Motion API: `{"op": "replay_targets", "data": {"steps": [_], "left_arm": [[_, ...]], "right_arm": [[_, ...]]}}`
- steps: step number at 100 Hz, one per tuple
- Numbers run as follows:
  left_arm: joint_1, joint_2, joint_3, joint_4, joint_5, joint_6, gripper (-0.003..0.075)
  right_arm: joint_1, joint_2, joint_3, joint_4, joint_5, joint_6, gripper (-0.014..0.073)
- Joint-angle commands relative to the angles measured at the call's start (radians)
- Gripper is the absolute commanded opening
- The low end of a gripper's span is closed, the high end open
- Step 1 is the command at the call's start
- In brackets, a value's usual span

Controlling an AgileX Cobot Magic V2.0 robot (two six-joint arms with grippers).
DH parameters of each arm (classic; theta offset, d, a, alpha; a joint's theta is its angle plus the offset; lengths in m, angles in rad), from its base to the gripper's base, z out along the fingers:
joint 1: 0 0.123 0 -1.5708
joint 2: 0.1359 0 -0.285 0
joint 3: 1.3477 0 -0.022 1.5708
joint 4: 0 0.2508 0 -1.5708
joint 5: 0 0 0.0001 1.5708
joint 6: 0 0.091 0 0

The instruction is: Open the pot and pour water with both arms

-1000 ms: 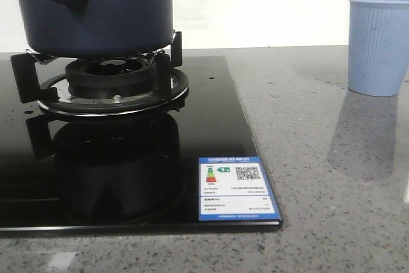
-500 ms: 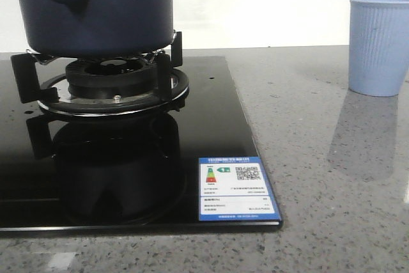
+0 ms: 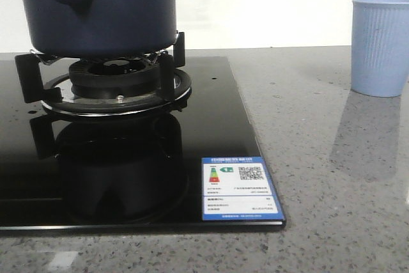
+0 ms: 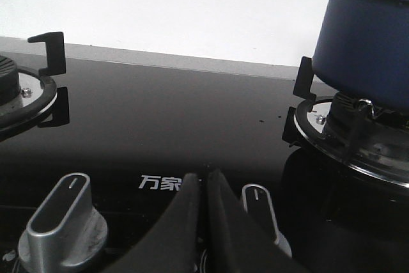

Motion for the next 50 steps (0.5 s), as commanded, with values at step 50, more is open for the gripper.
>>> {"op": "replay_targets", "data": {"steps": [50], "left_arm": [[-0.003,-0.025,0.034,-0.011,-0.074,-0.012,-0.0019]], "right_arm": [[-0.007,-0.02,0.027,-0.022,-0.065,-0.013,-0.0067]]}}
